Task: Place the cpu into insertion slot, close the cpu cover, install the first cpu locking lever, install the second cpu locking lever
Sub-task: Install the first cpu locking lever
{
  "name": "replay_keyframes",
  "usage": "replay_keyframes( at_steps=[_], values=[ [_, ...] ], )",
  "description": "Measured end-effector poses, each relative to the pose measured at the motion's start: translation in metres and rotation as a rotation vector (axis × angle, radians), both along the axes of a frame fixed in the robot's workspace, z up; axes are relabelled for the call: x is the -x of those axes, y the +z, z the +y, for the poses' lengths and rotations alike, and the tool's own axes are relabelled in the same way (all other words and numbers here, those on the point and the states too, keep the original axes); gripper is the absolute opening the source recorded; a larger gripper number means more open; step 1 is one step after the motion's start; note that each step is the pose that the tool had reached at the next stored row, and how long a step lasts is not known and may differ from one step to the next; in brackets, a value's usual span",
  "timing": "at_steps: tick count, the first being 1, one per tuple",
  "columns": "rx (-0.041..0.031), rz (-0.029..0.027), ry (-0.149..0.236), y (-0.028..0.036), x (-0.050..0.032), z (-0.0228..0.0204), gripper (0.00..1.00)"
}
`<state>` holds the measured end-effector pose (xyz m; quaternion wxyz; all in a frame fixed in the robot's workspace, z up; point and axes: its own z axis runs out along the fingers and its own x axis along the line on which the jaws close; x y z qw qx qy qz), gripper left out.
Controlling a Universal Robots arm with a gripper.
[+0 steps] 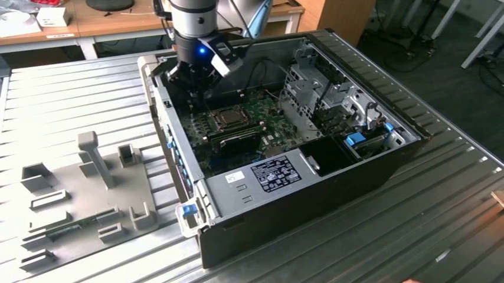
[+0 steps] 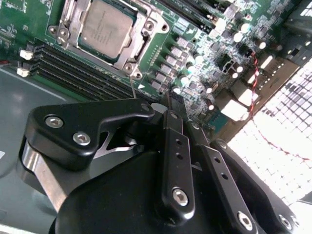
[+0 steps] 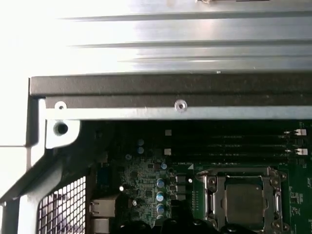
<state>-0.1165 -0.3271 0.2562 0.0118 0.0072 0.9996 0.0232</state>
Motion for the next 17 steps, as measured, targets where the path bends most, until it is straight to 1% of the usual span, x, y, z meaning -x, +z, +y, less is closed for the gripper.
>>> replay_keyframes(
  at_steps=[2, 6, 9, 13, 17],
  values=[
    [-0.0021, 0.0001, -0.001, 0.0, 0.0004, 0.0014, 0.1],
    [-0.0123, 0.0, -0.003, 0.0, 0.0007, 0.0032, 0.1],
    [-0.017, -0.0002, -0.005, -0.0001, 0.001, 0.0043, 0.1],
    [-0.0173, -0.0001, -0.006, -0.0001, 0.0011, 0.0048, 0.1],
    [-0.0174, 0.0, -0.006, -0.0003, 0.0012, 0.0093, 0.1]
  ],
)
